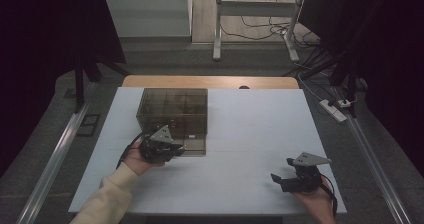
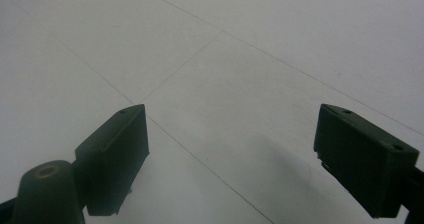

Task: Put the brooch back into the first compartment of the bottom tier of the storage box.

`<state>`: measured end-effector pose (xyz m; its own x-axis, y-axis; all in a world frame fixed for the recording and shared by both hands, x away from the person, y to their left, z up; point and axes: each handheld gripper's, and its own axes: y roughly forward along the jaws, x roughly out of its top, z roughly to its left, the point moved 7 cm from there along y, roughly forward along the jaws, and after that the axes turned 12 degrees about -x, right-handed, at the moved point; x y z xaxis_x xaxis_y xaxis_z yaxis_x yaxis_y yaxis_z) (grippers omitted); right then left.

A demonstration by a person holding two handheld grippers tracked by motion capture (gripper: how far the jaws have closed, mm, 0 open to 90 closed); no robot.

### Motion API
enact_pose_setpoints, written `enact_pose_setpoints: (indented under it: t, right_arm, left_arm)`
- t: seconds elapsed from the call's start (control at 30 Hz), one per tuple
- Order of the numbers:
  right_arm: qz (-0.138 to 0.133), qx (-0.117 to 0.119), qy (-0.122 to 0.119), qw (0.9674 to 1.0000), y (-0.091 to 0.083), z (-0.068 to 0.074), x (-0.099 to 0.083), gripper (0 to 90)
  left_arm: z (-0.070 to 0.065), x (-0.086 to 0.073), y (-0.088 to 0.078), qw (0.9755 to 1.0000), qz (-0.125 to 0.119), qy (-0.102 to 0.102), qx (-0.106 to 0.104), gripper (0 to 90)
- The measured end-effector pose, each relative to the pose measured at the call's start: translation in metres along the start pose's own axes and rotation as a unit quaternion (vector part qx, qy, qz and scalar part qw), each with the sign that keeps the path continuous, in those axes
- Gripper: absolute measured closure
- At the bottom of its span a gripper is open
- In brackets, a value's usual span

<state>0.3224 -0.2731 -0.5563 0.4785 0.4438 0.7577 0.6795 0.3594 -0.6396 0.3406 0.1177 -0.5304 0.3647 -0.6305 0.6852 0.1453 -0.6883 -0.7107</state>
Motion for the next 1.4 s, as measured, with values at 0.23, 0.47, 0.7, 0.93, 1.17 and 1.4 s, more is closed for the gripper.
enact_pose_setpoints:
  t: [0.23,0.47,0.7,0.93,1.17,1.4]
  right_arm:
    - [0.001,0.000,0.000,1.0000,0.000,0.000,0.000,13.7]
    - [0.004,0.000,-0.002,1.0000,0.001,0.000,-0.001,13.8]
    - [0.004,0.000,-0.002,1.0000,0.001,0.001,-0.001,13.8]
    - [0.005,0.001,-0.002,1.0000,0.001,0.001,-0.001,13.8]
    - [0.008,0.001,-0.006,0.9999,0.001,0.001,-0.002,13.8]
    - [0.010,0.001,-0.007,0.9999,0.002,0.002,-0.002,13.8]
  left_arm:
    - [0.001,-0.002,0.001,1.0000,0.005,-0.002,0.000,78.3]
    - [0.001,-0.004,0.002,1.0000,0.009,-0.003,-0.001,78.3]
    - [0.002,-0.005,0.002,0.9999,0.013,-0.002,-0.002,78.3]
    - [0.003,-0.008,0.004,0.9998,0.017,-0.006,-0.003,78.4]
    - [0.002,-0.011,0.007,0.9996,0.028,-0.003,-0.008,78.3]
    - [0.001,-0.012,0.010,0.9994,0.033,-0.003,-0.010,78.4]
